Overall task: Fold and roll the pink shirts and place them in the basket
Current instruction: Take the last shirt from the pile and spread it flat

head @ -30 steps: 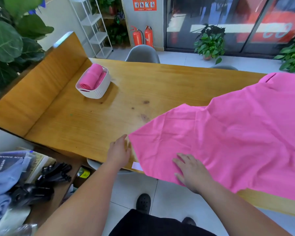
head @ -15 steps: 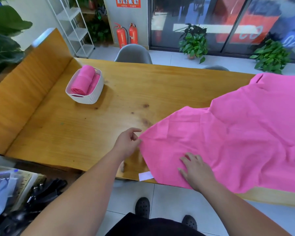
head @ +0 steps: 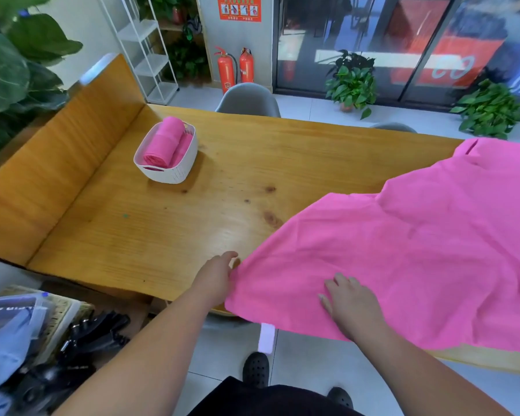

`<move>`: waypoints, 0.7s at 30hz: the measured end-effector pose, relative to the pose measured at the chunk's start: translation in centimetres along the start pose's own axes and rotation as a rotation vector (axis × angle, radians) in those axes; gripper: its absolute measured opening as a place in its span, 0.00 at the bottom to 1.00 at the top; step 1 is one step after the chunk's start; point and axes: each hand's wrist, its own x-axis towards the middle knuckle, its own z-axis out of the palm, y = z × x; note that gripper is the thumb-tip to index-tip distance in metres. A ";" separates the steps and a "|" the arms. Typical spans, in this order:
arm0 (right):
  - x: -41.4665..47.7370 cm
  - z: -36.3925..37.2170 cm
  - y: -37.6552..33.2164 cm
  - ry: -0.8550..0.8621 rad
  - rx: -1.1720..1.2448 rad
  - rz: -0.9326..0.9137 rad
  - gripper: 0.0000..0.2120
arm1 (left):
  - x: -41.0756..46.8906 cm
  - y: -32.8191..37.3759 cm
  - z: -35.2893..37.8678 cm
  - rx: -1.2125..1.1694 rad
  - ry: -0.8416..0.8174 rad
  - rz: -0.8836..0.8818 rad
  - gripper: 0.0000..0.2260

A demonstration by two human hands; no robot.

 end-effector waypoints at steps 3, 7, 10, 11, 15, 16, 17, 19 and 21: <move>0.2 -0.1 -0.4 0.022 0.010 -0.085 0.22 | -0.4 -1.0 0.7 0.183 0.014 -0.015 0.25; -0.2 0.6 -0.8 0.059 0.023 -0.079 0.22 | 0.6 0.0 0.9 0.221 0.128 0.076 0.26; -0.6 0.4 -1.2 0.058 0.074 -0.069 0.22 | 2.3 1.7 1.1 0.220 0.133 0.155 0.21; -0.5 0.0 -1.1 0.054 0.083 -0.068 0.22 | 2.8 2.5 1.1 0.220 0.117 0.183 0.20; -0.2 -1.3 0.4 0.156 0.159 -0.041 0.24 | 5.5 6.0 1.2 0.265 0.050 0.274 0.23; -0.2 -1.2 1.2 0.208 0.184 -0.021 0.22 | 6.2 7.1 1.2 0.269 0.043 0.289 0.24; -0.2 -1.1 2.0 0.242 0.216 0.003 0.22 | 6.9 8.2 1.2 0.270 0.041 0.304 0.25; 0.0 -1.4 3.8 0.283 0.259 0.050 0.21 | 8.4 10.6 1.4 0.269 0.043 0.342 0.26; 0.5 -1.6 6.4 0.330 0.259 0.081 0.21 | 9.8 13.4 1.6 0.255 0.055 0.371 0.26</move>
